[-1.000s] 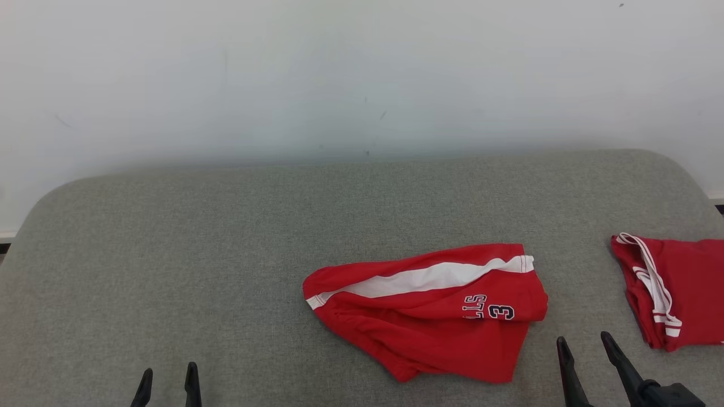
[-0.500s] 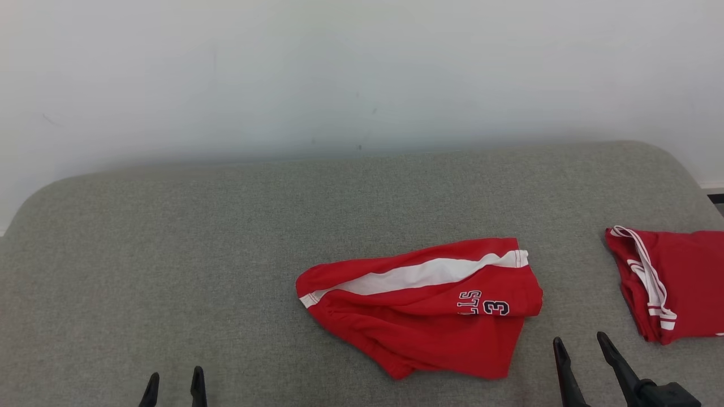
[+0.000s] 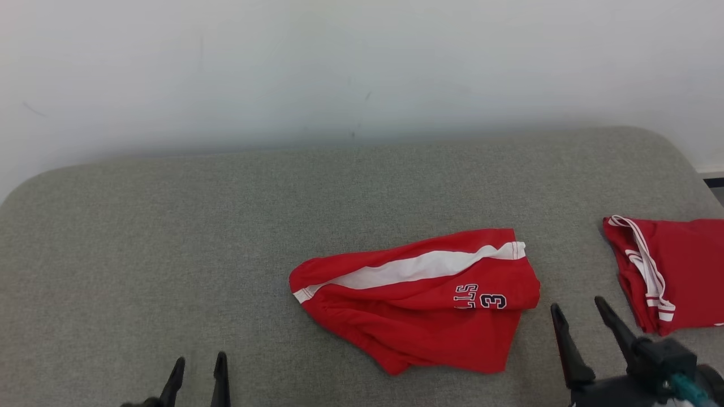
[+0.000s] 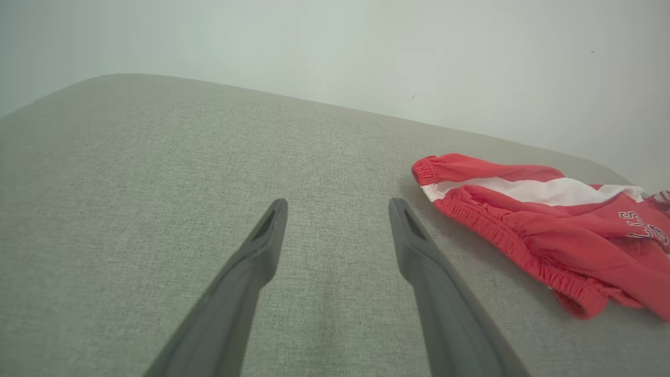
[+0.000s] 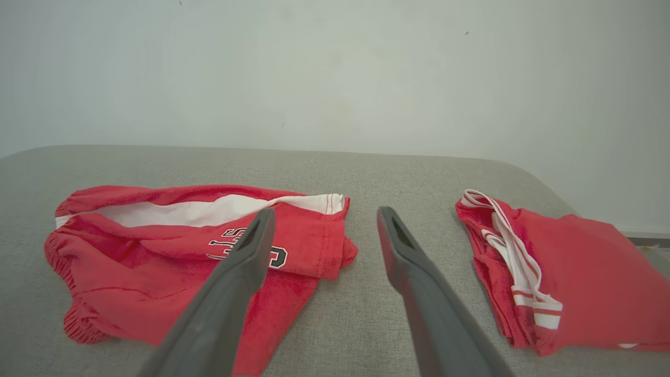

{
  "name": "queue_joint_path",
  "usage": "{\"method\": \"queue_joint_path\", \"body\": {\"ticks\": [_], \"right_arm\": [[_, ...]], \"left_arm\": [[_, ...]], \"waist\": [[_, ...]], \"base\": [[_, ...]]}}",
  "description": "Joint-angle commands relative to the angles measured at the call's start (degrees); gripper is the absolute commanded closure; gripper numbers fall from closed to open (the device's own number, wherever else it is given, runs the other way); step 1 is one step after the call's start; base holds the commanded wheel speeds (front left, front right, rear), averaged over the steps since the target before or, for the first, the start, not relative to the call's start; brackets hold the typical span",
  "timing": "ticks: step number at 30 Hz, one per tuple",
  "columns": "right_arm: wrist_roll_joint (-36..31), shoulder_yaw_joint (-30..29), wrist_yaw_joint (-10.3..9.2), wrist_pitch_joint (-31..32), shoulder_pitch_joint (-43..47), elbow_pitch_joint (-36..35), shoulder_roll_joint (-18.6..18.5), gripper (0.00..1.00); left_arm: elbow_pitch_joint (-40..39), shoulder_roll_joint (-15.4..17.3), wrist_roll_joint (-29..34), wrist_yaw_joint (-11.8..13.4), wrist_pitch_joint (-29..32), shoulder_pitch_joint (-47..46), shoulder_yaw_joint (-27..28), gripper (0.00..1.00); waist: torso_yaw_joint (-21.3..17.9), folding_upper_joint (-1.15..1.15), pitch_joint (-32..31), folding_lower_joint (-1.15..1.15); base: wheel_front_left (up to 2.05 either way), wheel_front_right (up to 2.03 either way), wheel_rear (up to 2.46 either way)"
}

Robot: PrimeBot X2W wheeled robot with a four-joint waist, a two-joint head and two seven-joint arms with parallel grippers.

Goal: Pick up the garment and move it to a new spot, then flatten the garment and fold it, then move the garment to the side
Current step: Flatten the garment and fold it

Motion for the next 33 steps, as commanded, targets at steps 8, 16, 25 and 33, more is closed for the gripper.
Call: {"method": "queue_joint_path", "body": {"ticks": [8,16,25,33], "right_arm": [[3.3,2.7,-0.14,12.9,-16.0,3.7,-5.4,0.0],[5.2,7.3,-0.15,14.9,-26.9,8.4,-7.4,0.0],[6.1,9.4,-0.15,12.8,-30.5,12.0,-7.5,0.0],[7.3,9.9,-0.15,12.8,-31.4,14.6,-7.2,0.0]], "left_arm": [[6.9,0.1,-5.4,0.0,14.6,-16.0,-4.9,0.0],[12.4,-0.2,-7.9,0.9,24.2,-24.9,-7.8,0.0],[15.1,-0.3,-9.6,2.0,25.7,-28.5,-10.2,0.0],[16.1,-0.4,-10.0,2.1,25.8,-29.2,-11.3,0.32]], "waist": [[-1.4,0.0,5.5,0.0],[-3.1,0.0,9.8,0.0],[-3.7,0.0,12.2,0.0],[-3.8,0.0,12.5,0.0]], "base": [[0.0,0.0,0.0],[0.0,0.0,0.0],[0.0,0.0,0.0],[0.0,0.0,0.0]]}}
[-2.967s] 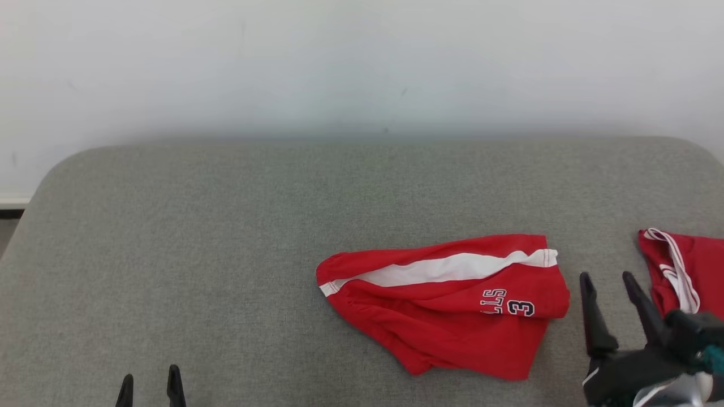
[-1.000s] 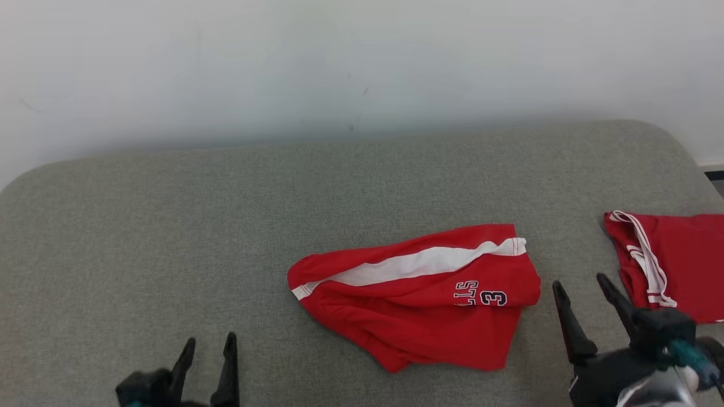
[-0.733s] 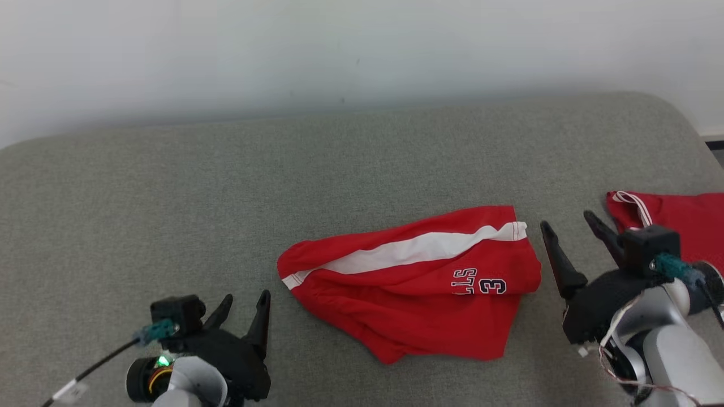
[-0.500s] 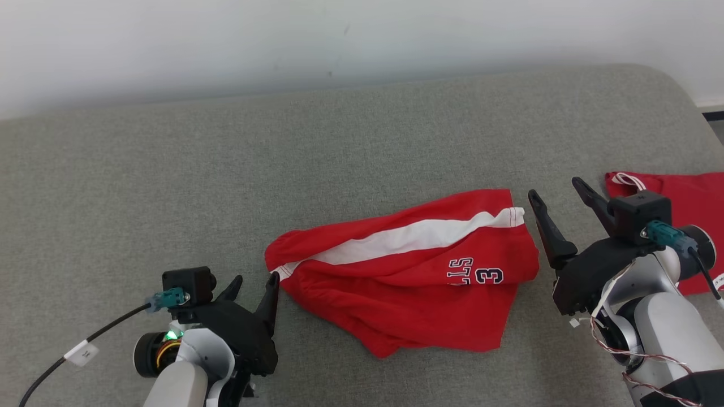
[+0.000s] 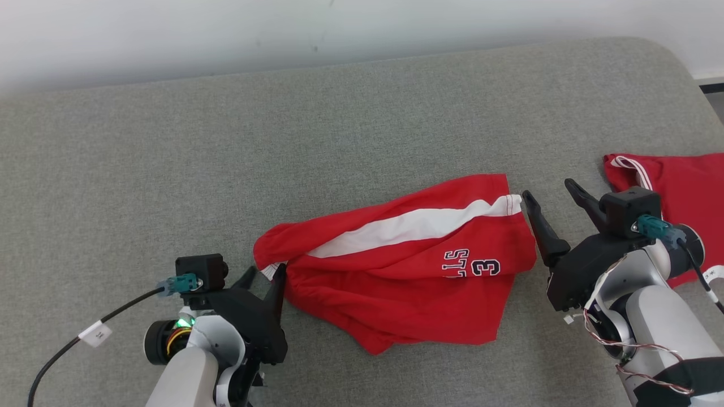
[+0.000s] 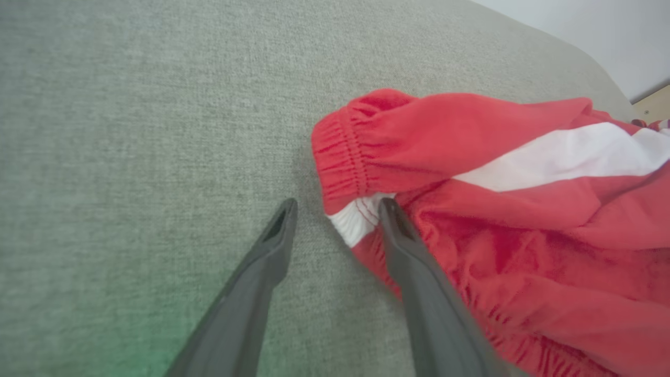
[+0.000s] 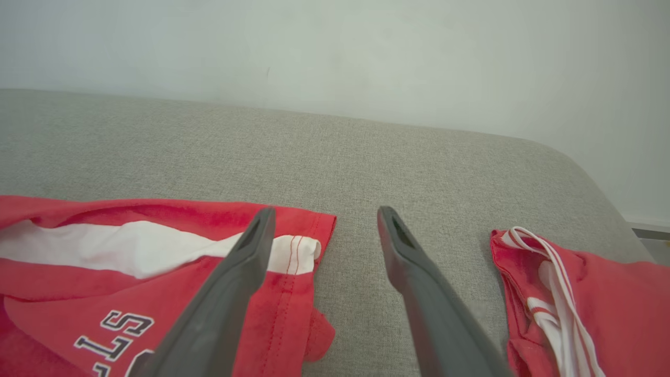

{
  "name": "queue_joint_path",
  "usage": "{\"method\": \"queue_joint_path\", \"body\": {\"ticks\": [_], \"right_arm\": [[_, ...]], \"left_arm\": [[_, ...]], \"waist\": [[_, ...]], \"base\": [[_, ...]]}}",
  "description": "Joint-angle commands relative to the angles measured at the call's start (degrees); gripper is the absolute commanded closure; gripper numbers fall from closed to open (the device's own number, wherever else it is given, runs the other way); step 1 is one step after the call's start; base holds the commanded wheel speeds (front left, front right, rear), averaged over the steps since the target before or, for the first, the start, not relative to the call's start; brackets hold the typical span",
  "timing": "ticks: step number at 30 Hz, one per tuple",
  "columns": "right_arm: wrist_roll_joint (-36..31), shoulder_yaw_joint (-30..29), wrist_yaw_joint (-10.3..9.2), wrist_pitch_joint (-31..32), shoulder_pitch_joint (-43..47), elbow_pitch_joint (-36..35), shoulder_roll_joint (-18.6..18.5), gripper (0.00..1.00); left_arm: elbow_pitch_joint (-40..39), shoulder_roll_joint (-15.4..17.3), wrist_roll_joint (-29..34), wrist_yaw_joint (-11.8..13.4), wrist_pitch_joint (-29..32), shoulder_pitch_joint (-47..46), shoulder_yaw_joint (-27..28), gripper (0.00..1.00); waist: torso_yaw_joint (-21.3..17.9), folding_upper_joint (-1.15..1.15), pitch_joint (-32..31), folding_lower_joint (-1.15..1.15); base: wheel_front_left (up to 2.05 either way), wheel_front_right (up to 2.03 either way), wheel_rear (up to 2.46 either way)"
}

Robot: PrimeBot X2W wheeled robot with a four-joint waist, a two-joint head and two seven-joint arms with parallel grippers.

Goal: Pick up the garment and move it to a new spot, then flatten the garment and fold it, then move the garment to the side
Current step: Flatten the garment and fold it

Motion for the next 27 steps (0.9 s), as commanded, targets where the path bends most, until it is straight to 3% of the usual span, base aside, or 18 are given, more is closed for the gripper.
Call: {"method": "queue_joint_path", "body": {"ticks": [1,3,4,15,27], "right_arm": [[0.6,0.1,-0.15,0.3,-1.0,0.4,0.0,0.0],[1.6,0.4,-0.15,1.6,-1.7,1.5,-0.2,0.0],[2.0,0.7,-0.15,2.6,-2.2,2.1,-0.4,0.0],[10.2,0.5,-0.15,18.1,-8.9,8.9,0.9,0.0],[15.4,2.0,-0.15,23.8,-8.1,6.7,1.6,0.0]], "left_arm": [[0.2,-0.1,-0.3,-0.4,0.1,-0.4,-0.3,0.64],[-0.1,-0.1,-0.3,-0.6,-0.1,-0.7,-0.9,0.97],[-0.3,0.0,-0.5,-0.9,-0.1,-0.8,-1.1,1.0],[-0.2,0.1,-1.3,-1.1,-1.4,-2.6,-2.4,1.0],[0.7,0.1,-2.0,-1.0,-2.6,-3.5,-3.1,1.0]], "waist": [[0.1,-0.01,0.1,-0.01],[0.2,-0.01,0.4,-0.01],[0.3,-0.01,0.6,-0.01],[1.9,-0.01,3.3,-0.01],[2.2,-0.01,3.6,-0.01]], "base": [[0.0,0.0,0.0],[0.0,0.0,0.0],[0.0,0.0,0.0],[0.0,0.0,0.0],[0.0,0.0,0.0]]}}
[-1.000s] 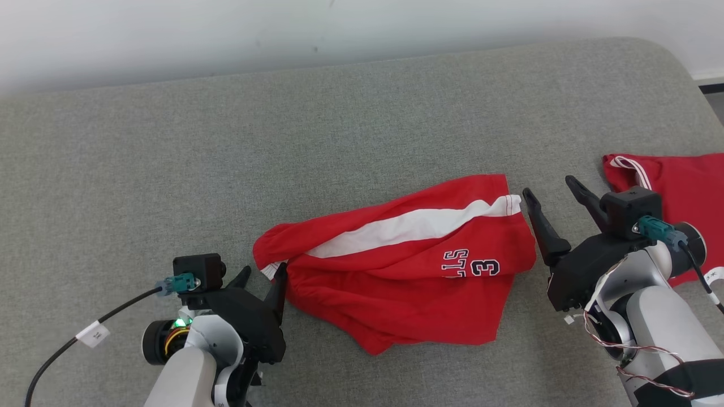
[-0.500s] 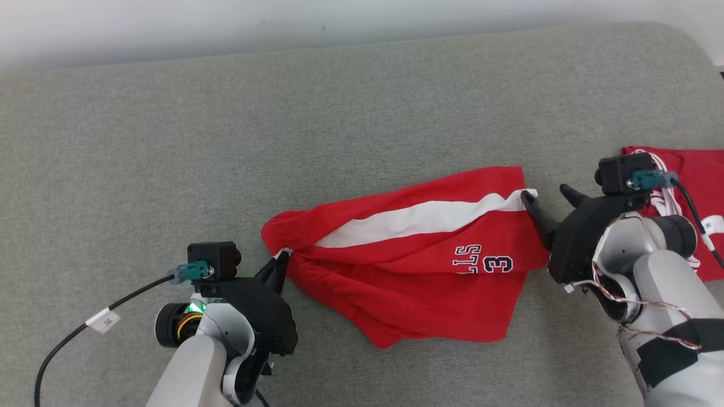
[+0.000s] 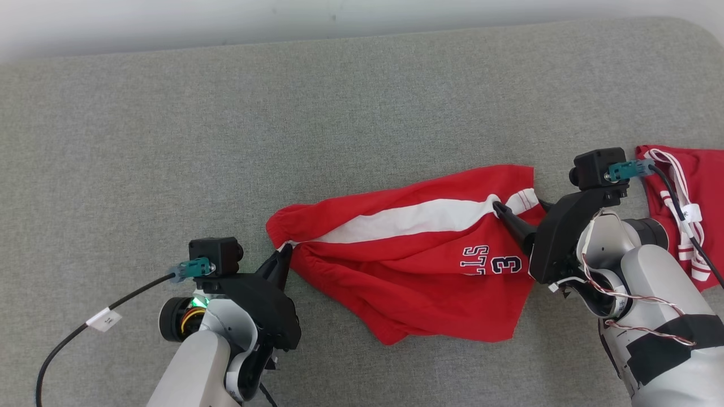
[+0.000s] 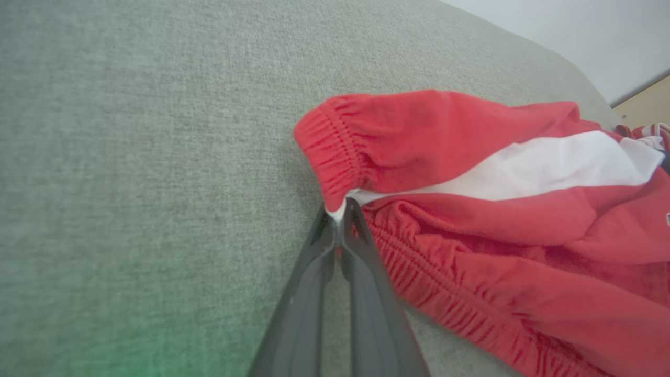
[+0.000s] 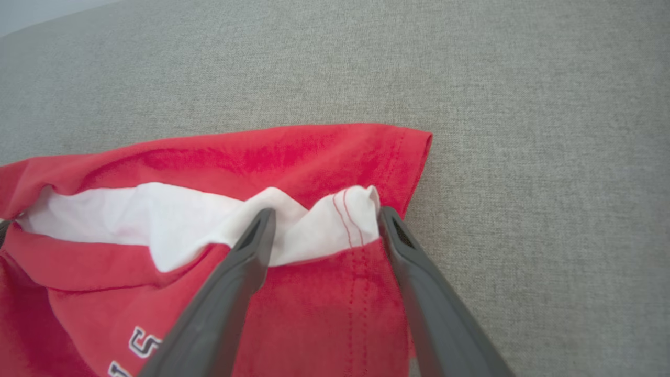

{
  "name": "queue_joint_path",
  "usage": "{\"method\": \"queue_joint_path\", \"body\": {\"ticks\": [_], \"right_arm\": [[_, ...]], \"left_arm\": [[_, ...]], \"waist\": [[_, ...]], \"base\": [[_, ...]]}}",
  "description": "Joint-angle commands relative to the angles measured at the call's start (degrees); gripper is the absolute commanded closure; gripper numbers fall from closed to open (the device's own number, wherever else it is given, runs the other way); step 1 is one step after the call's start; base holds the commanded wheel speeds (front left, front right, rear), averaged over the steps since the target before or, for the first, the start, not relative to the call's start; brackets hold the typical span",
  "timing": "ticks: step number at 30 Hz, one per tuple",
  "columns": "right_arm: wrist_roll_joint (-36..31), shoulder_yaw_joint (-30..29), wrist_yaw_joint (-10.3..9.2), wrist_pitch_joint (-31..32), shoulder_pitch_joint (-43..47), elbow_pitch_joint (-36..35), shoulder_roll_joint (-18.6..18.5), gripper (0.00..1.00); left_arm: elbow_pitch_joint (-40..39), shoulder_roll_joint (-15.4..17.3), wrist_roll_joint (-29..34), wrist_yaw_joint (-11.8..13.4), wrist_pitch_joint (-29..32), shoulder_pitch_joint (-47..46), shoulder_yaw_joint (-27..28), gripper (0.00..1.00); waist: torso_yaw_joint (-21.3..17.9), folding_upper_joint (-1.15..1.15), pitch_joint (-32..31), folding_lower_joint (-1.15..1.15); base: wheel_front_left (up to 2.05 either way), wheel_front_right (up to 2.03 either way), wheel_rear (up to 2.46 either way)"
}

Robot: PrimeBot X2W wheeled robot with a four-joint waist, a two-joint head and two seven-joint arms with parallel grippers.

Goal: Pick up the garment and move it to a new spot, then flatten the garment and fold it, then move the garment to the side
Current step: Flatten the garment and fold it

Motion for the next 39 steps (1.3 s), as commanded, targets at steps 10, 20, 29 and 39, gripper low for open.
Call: {"method": "queue_joint_path", "body": {"ticks": [10,20,29,39], "right_arm": [[-2.2,1.2,-0.15,0.3,0.4,-1.5,-1.3,0.92],[-6.1,2.0,-0.15,-0.2,-2.4,-0.9,-2.6,1.0],[-5.0,1.0,-0.15,-4.4,-7.3,-1.7,-1.6,1.0],[0.5,1.0,-0.15,-10.1,-24.6,1.0,-0.1,1.0]], "left_arm": [[1.0,0.1,-0.8,0.2,-0.4,-0.6,-0.6,1.0],[1.2,0.2,-1.6,0.4,-1.7,-1.4,-0.3,1.0],[-1.3,0.8,-5.1,-0.2,-2.3,-7.0,2.1,1.0],[-3.1,2.8,-16.0,-0.4,7.1,-26.5,8.7,1.0]], "waist": [[0.2,0.0,0.1,0.0],[0.4,0.0,0.4,0.0],[0.4,0.0,0.7,0.0],[-1.4,0.0,7.0,0.0]], "base": [[0.0,0.0,0.0],[0.0,0.0,0.0],[0.0,0.0,0.0],[0.0,0.0,0.0]]}}
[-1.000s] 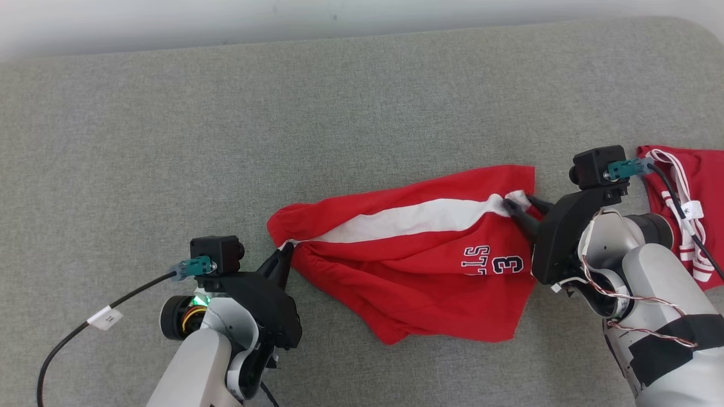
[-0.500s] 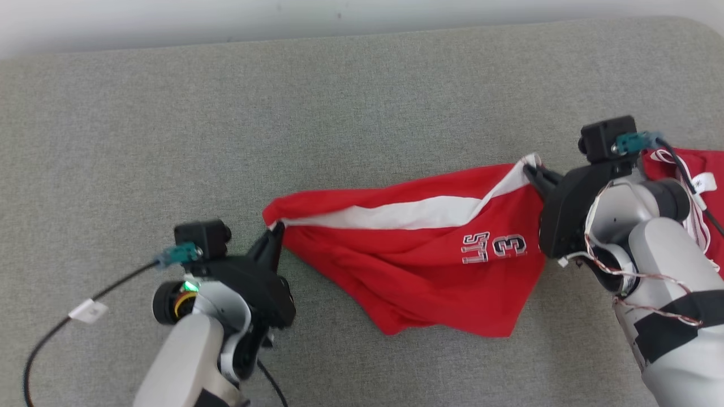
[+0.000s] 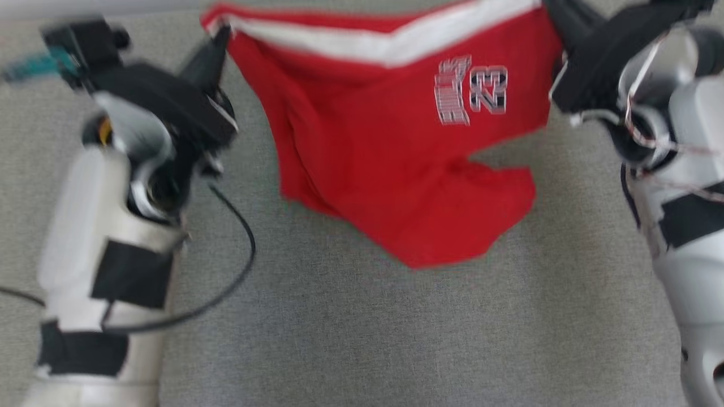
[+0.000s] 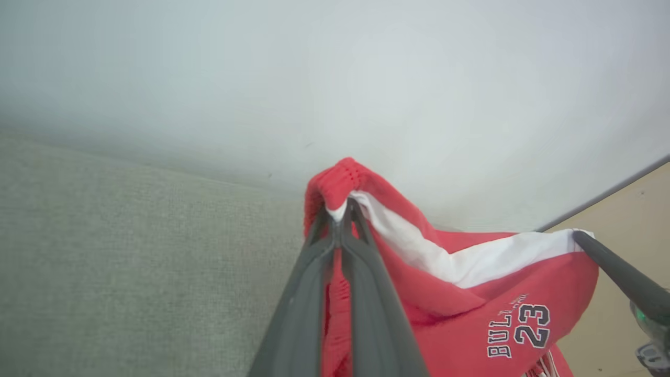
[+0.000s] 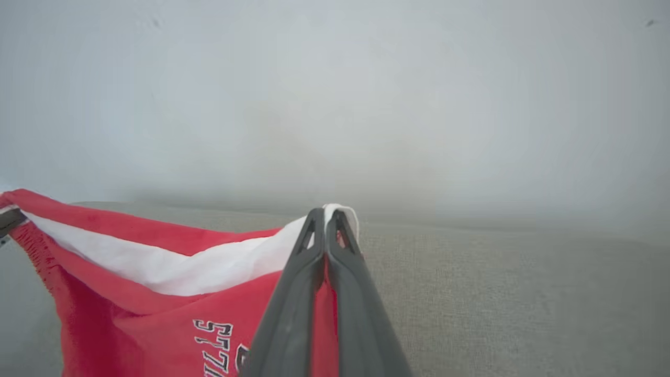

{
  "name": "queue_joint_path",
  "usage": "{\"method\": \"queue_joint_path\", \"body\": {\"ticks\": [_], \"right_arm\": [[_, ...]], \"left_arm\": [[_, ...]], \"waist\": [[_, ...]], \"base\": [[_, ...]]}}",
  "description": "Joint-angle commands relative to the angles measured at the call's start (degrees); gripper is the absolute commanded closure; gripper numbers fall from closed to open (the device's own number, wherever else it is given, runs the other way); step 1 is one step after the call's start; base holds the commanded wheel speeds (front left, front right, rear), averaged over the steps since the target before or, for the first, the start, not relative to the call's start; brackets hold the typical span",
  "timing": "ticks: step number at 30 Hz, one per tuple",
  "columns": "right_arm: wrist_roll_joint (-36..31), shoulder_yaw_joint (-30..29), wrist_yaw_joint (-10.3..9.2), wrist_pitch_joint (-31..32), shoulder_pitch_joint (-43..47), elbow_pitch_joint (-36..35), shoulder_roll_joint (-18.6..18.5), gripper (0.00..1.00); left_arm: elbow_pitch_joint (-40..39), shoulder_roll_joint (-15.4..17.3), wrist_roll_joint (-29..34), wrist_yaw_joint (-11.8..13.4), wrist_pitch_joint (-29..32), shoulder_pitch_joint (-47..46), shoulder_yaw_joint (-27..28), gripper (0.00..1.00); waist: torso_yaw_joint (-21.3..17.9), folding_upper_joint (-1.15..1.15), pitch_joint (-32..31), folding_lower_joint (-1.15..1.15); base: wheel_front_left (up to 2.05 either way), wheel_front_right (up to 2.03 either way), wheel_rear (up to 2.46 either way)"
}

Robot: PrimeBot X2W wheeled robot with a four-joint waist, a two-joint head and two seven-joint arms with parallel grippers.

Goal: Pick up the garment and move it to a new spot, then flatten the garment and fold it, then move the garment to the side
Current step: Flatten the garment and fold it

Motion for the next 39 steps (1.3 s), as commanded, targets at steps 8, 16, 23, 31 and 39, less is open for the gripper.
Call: {"method": "queue_joint_path", "body": {"ticks": [8,16,23,31,39], "right_arm": [[-3.4,0.7,-0.15,-8.6,-19.3,5.1,-1.6,1.0],[-8.9,-3.1,-0.15,-18.8,-32.4,8.5,-0.6,1.0],[-17.5,-8.6,-0.15,-31.9,-38.5,10.8,0.9,1.0],[-27.8,-16.8,-0.18,-36.2,-39.8,6.1,4.8,1.0],[-25.4,-14.2,-0.16,-36.1,-34.0,7.8,5.5,1.0]], "left_arm": [[-1.8,1.7,-0.1,3.0,1.3,-20.0,2.0,1.0],[-2.2,0.1,-2.0,4.2,-5.9,-32.2,5.6,1.0],[-2.0,0.5,-4.1,1.4,-12.7,-36.1,7.8,1.0],[-2.4,1.9,-4.0,-0.1,-17.4,-37.7,7.4,1.0],[-1.2,1.9,-5.3,-0.5,-16.8,-33.6,5.1,1.0]], "waist": [[-2.0,0.0,11.6,0.0],[-2.8,0.0,17.9,0.0],[-3.7,0.0,21.5,0.0],[-3.8,0.0,22.6,0.0],[-2.2,0.0,22.1,0.0]], "base": [[0.0,0.0,0.0],[0.0,0.0,0.0],[0.0,0.0,0.0],[0.0,0.0,0.0],[0.0,0.0,0.0]]}}
